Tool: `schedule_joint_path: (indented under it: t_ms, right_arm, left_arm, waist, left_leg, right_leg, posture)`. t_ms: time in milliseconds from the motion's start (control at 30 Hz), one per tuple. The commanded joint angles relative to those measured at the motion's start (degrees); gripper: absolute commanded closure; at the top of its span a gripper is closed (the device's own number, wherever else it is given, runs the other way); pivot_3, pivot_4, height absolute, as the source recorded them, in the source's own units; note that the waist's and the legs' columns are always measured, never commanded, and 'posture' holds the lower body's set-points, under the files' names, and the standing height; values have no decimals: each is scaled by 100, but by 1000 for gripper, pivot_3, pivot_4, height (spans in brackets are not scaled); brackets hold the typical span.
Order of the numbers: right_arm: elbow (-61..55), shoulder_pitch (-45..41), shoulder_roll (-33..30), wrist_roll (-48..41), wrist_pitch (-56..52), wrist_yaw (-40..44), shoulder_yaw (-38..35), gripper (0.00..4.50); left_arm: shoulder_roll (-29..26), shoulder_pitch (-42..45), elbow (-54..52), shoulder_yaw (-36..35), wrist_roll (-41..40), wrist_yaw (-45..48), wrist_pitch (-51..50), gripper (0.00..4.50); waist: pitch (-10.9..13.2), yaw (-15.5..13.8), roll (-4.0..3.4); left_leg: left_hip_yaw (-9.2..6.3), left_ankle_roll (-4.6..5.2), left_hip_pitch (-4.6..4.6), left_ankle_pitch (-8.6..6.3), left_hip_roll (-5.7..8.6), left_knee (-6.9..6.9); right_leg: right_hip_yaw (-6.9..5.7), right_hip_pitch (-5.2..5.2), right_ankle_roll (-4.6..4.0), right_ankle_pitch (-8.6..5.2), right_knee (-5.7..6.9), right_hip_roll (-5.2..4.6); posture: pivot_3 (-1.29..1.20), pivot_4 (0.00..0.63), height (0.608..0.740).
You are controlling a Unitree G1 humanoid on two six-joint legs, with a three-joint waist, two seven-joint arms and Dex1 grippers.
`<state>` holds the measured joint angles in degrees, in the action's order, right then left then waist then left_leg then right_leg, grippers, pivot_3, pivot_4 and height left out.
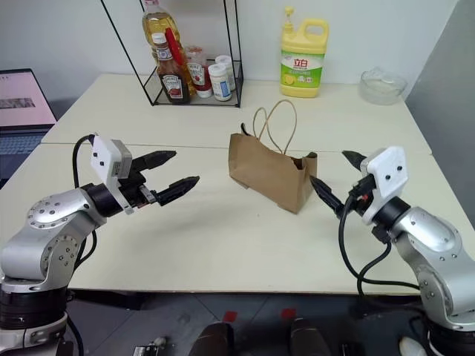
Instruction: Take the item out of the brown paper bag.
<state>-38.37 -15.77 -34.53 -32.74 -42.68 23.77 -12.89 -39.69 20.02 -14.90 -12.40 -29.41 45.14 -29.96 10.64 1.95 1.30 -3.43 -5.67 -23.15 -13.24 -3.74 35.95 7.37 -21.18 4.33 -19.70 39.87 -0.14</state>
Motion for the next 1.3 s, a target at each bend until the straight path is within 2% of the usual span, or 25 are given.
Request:
schedule_joint_path:
  t_ms: [33, 133, 333, 567, 767, 1133, 1300]
  right_arm:
    - [362, -853, -2, -660, -711, -171, -240, 0]
    - [816, -1421, 3, -1054, -1105, -113, -226, 0]
    - [1594, -2168, -19, -1116, -1494, 108, 225, 0]
    - [2262, -2759, 179, -685, -1243, 461, 981, 0]
    - [2670, -3067, 542, -176, -921, 427, 1443, 0]
    - [3300, -3733, 1350, 534, -603, -186, 1396, 0]
    - [3326, -3913, 1389, 545, -760, -237, 1327, 0]
  left_arm:
    - [3, 240, 17, 119, -100, 146, 34, 40]
    - [10, 331, 60, 196, -93, 206, 31, 40]
    - [14, 433, 113, 270, -80, 282, 38, 40]
    - [-48, 531, 207, 310, -32, 405, 62, 40]
    - [-72, 514, 208, 301, 2, 454, 76, 40]
    - [-127, 617, 233, 241, -101, 511, 12, 40]
    - [-493, 721, 88, 120, -444, 986, -231, 40]
  waist:
    - [1, 9, 0]
    - [1, 5, 0]
    - [2, 5, -2]
    - [3, 11, -4]
    - [3, 36, -4]
    - [4, 73, -6]
    - [7, 106, -11]
  left_leg:
    - [0, 0, -1, 0, 0, 1]
    - [-7, 1, -1, 0, -1, 0]
    - [-15, 0, -29, 1, 0, 3]
    - [-20, 0, -33, 1, -1, 3]
    - [-24, 0, -38, 1, 0, 4]
    - [-44, -2, -69, 3, 0, 10]
    - [-44, -2, -75, 3, 0, 8]
  right_leg:
    - [0, -2, -3, 2, 1, 0]
    - [-9, -1, -7, 4, 1, 1]
    - [-18, -22, -9, 5, 0, -1]
    - [-24, -25, -9, 5, 1, -1]
    - [-28, -29, -9, 5, 2, -1]
    - [-51, -48, -10, 6, 6, -4]
    - [-51, -58, -11, 6, 10, -3]
  posture:
    - [0, 150, 740]
    - [0, 150, 740]
    - [0, 150, 740]
    - [0, 150, 740]
    - [0, 150, 740]
    - [0, 150, 740]
    - [0, 150, 740]
